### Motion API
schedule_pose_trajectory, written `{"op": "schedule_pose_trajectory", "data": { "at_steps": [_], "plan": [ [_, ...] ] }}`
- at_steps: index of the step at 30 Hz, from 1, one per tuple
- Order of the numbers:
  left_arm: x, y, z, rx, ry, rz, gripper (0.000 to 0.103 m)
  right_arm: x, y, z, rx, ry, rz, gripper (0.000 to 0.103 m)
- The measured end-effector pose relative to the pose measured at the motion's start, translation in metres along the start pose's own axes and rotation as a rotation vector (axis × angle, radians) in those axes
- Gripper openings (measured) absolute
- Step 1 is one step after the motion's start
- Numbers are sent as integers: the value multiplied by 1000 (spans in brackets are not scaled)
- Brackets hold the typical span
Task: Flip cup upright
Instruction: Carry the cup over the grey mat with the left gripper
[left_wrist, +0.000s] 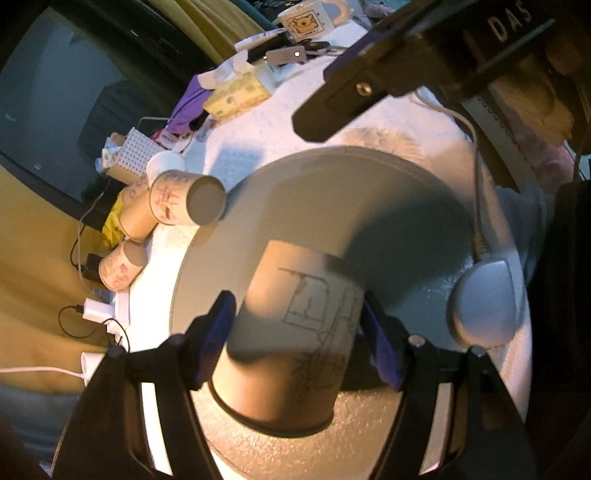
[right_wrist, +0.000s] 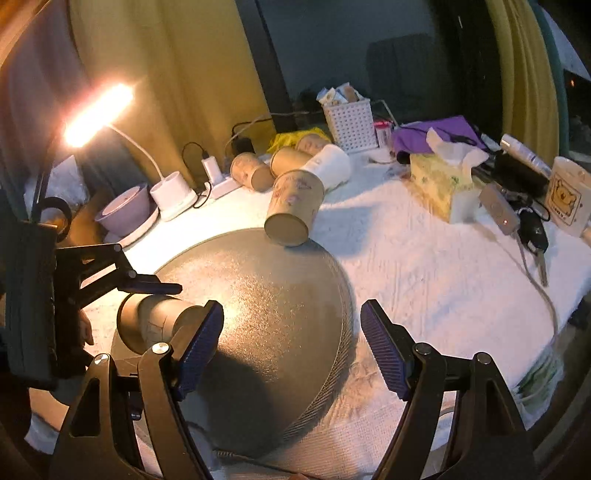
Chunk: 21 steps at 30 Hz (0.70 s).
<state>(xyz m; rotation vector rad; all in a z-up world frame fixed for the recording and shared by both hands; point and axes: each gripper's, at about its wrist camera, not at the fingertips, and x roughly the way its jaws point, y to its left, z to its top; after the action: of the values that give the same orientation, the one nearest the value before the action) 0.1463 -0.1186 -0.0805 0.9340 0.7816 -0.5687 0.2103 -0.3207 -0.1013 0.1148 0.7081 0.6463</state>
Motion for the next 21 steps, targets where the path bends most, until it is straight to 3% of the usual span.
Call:
{"op": "schedule_pose_trajectory", "data": {
  "at_steps": [7, 10, 21],
  "plan": [
    [9, 2, 2, -47, 13, -21, 70, 9, 0, 0, -11, 25, 8, 79],
    [11, 3, 2, -65, 15, -56, 75, 10, -1, -1, -14, 29, 11, 79],
    [-5, 8, -2, -137, -17, -94, 78, 11, 8, 0, -79, 48, 18, 79]
  ]
}}
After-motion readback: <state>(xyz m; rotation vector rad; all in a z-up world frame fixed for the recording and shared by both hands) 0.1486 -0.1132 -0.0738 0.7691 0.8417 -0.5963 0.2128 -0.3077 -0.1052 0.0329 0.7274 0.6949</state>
